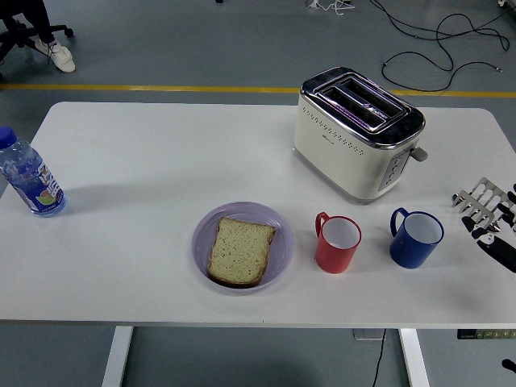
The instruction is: Pick up the cup,pour liquid into bread,place the cup on the desk
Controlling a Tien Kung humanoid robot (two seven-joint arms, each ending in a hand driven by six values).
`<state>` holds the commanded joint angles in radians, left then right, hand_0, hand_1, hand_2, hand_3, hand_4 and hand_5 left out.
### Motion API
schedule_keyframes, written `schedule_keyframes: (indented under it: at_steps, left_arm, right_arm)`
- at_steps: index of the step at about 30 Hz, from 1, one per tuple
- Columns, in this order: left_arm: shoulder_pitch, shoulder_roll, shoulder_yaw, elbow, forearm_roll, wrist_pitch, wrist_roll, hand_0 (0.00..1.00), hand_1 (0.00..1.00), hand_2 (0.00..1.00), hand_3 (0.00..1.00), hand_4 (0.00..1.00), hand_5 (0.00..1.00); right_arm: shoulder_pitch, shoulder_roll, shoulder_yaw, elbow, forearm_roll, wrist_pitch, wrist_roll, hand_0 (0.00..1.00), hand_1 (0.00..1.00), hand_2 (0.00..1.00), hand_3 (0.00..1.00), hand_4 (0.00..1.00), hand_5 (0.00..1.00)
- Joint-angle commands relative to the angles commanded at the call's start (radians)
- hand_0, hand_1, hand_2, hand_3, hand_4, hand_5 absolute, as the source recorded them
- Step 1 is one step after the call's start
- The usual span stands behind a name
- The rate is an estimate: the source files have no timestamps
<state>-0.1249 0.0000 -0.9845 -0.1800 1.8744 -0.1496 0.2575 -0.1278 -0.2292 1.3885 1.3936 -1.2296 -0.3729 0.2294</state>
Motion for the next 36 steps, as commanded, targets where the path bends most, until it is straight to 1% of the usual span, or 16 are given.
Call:
schedule_keyframes:
  at_steps: [8,14,18,21,24,32,36]
  left_arm:
    - [-0.002,0.000,0.009,0.000,-0.002,-0.001,-0.002,0.651,0.687,0.705,0.590,0.298,0.899]
    - [-0.003,0.000,0.012,0.000,-0.007,-0.001,-0.002,0.651,0.686,0.705,0.590,0.297,0.895]
    - [-0.003,0.000,0.012,0.000,-0.005,-0.004,-0.003,0.651,0.686,0.705,0.590,0.297,0.895]
    - [-0.004,0.000,0.018,0.000,-0.009,-0.004,-0.003,0.649,0.687,0.705,0.590,0.299,0.897]
    - [-0.004,0.000,0.021,0.000,-0.012,-0.004,-0.002,0.649,0.687,0.705,0.590,0.299,0.897]
    - [-0.002,0.000,0.026,0.000,-0.016,-0.005,-0.002,0.649,0.688,0.705,0.590,0.298,0.897]
    - [-0.003,0.000,0.030,0.000,-0.016,-0.007,-0.002,0.649,0.688,0.705,0.590,0.298,0.897]
  right_arm:
    - [-0.027,0.014,-0.065,-0.028,0.004,-0.016,0.017,0.948,0.884,0.960,0.998,0.998,0.139]
    - [-0.019,0.021,-0.096,-0.057,0.012,-0.030,0.027,0.950,0.884,0.958,0.998,0.998,0.139]
    - [0.005,0.028,-0.115,-0.097,0.017,-0.035,0.033,0.950,0.884,0.958,0.998,0.998,0.139]
    - [0.031,0.036,-0.129,-0.140,0.020,-0.054,0.047,0.959,0.881,0.956,0.998,0.998,0.140]
    - [0.061,0.043,-0.136,-0.180,0.020,-0.057,0.048,0.959,0.881,0.956,0.998,0.998,0.140]
    - [0.123,0.053,-0.170,-0.239,0.024,-0.058,0.043,0.960,0.878,0.956,0.998,0.998,0.142]
    - [0.144,0.058,-0.187,-0.258,0.023,-0.058,0.040,0.960,0.878,0.956,0.998,0.998,0.142]
